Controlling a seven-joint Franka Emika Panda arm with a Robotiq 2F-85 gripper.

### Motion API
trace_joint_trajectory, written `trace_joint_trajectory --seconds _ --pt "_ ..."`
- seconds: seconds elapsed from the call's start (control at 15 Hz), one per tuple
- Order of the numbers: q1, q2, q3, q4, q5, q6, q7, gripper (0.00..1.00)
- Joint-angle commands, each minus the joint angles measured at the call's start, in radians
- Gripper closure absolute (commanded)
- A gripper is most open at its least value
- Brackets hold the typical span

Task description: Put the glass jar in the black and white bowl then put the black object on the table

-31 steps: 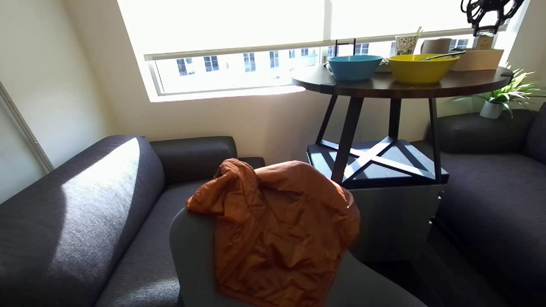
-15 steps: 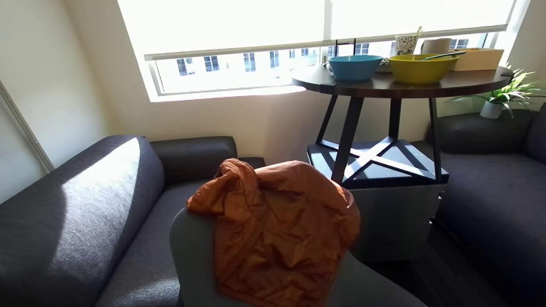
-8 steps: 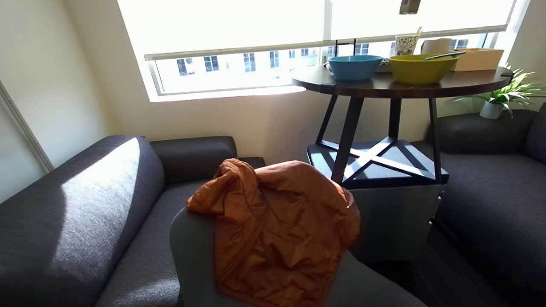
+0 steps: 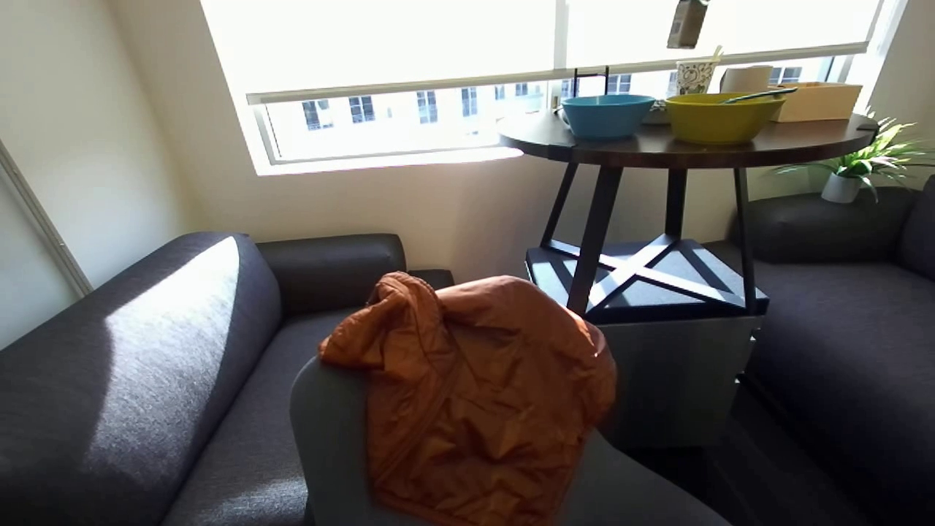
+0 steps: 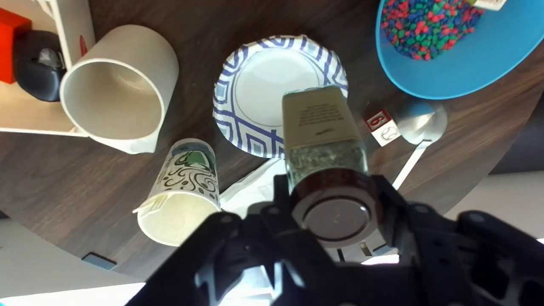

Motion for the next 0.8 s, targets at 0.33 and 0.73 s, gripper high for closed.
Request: trace_joint_trajectory --seconds 0.33,0.73 --pt "0.084 0.129 -0.061 0.001 -0.13 0.129 0.19 0.75" --pt "0.111 0.165 -0.061 0.006 -0.148 0.13 0.248 0.75"
